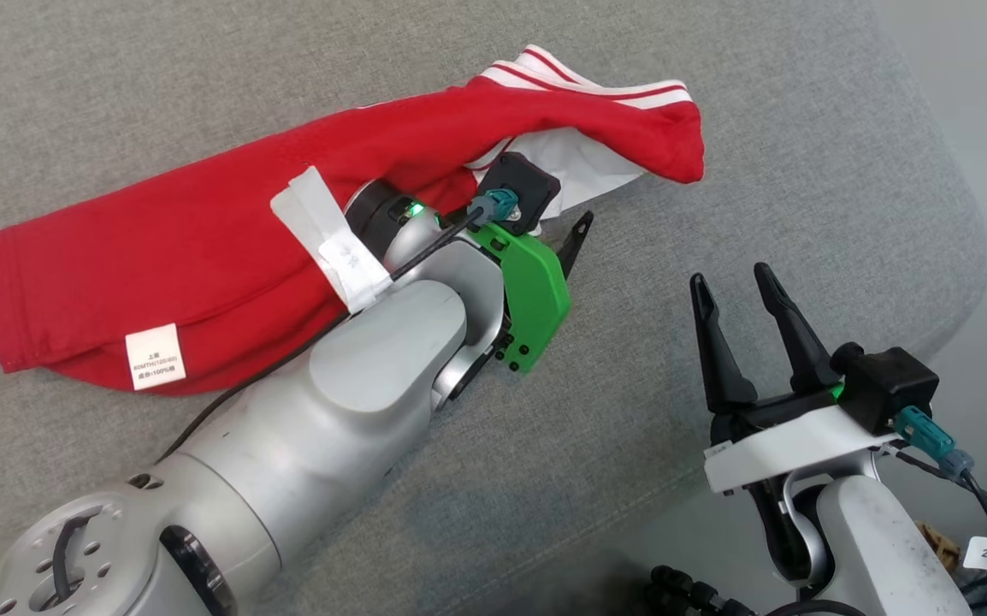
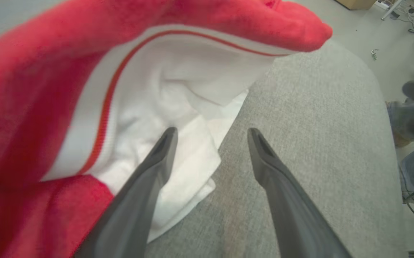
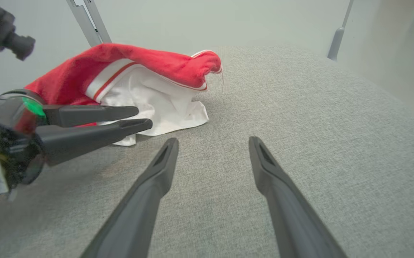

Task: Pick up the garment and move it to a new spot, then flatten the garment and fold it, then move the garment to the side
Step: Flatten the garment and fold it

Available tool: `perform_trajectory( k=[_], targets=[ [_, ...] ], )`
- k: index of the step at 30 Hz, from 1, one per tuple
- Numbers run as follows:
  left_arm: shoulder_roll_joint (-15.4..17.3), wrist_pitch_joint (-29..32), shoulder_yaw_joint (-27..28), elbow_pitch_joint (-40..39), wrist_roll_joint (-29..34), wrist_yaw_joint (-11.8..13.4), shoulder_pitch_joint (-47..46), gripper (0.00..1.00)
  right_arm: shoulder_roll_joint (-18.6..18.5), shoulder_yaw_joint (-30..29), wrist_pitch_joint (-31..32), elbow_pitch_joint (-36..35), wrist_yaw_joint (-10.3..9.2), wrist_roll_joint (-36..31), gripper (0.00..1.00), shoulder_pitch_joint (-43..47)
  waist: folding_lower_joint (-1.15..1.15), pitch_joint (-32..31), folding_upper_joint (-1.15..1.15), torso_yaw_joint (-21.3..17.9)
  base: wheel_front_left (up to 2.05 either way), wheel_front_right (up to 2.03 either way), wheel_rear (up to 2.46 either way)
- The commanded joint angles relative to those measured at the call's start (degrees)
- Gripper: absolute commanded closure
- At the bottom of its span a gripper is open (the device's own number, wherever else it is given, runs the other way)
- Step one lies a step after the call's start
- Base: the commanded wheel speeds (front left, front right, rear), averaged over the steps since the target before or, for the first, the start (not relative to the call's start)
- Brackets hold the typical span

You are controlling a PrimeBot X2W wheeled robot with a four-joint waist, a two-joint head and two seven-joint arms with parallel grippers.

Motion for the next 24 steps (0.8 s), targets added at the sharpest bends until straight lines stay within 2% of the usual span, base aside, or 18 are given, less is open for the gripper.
perform_trajectory(
  k=[1,9,10,11,12,18,24],
  targets=[
    [0.25,0.33,0.04,0.5,0.73,-0.35,0.81,0.0,-0.06,-0.2,-0.03,0.09,-0.04,0.23,0.0,0.36,0.0,1.43,0.0,-1.09,0.0,0.0,0.0],
    [0.4,0.73,0.0,4.84,3.77,-0.69,0.28,0.0,-0.06,-0.51,-0.03,0.1,-0.04,1.25,0.0,0.5,0.0,1.35,0.0,-1.79,0.0,0.0,0.0],
    [0.41,1.12,-0.01,4.94,3.76,-0.9,0.4,0.47,-0.06,-0.57,-0.03,0.15,-0.04,1.3,0.0,0.51,0.0,1.17,0.0,-1.74,0.0,0.0,0.0],
    [0.41,1.29,-0.03,4.89,3.64,-1.09,0.5,0.86,-0.06,-0.66,-0.03,0.21,-0.04,1.3,0.0,0.58,0.0,0.99,0.0,-1.65,0.0,0.0,0.0],
    [0.41,1.57,-0.03,4.75,3.55,-1.32,0.61,1.0,-0.06,-0.76,-0.03,0.26,-0.04,1.25,0.0,0.68,0.0,0.8,0.0,-1.52,0.0,0.0,0.0],
    [0.2,3.79,0.0,1.91,2.35,-2.64,1.5,1.0,-0.07,-1.49,-0.03,0.41,-0.04,0.43,0.0,1.37,0.0,-0.63,0.0,-0.22,0.0,0.0,0.0],
    [0.17,8.45,0.04,-5.36,-1.37,-4.79,2.82,1.0,-0.07,-2.43,-0.03,0.7,-0.04,-0.77,0.0,2.11,0.0,-2.64,0.0,1.54,0.0,0.0,0.0]
  ],
)
